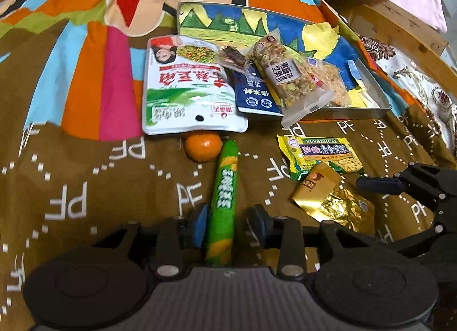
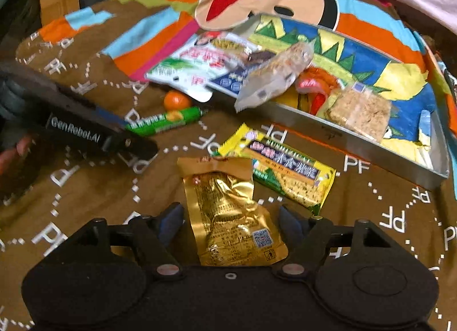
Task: Organize snacks
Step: 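Lift the gold foil pack with the right tool while the left tool lifts the sausage stick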
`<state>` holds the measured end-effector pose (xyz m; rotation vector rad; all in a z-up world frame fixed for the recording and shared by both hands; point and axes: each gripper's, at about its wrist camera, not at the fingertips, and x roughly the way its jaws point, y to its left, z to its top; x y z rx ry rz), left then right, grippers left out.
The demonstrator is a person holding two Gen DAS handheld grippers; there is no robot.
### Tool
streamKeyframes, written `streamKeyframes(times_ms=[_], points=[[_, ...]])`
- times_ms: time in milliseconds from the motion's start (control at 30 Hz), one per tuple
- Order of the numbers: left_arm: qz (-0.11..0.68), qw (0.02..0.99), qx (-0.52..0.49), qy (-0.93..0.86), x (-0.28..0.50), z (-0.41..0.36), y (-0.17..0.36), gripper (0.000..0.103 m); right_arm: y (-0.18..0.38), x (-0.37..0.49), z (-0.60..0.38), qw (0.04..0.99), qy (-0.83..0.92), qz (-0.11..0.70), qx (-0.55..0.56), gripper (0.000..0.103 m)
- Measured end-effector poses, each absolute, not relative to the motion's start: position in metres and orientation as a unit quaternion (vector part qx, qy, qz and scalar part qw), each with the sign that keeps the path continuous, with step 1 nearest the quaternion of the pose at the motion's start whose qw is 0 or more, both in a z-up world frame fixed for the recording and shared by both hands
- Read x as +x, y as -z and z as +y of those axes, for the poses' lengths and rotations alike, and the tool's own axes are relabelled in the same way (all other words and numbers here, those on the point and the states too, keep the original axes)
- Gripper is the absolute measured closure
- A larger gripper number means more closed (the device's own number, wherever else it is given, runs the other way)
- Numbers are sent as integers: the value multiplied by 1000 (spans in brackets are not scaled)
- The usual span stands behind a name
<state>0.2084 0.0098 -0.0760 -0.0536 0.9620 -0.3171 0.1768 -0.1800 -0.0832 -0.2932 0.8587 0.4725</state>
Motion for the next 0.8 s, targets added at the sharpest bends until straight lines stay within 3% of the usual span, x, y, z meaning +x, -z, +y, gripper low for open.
streamKeyframes(times_ms=[200,367,433,600,800], points=[[449,881,-17,149,214,5,80,60,88,182,-181,874,-224,414,-117,24],[451,880,-17,150,216,6,81,61,87,182,-180,876,-217,419,-98,32],[452,880,-15,146,216,7,81,67,86,181,-180,876,-214,422,-95,37],[454,879,-30,139,215,11,81,79,84,173,-176,873,-208,429,-104,39],[457,879,-36,133,209,11,79,83,82,165,-174,871,-204,432,-116,39]])
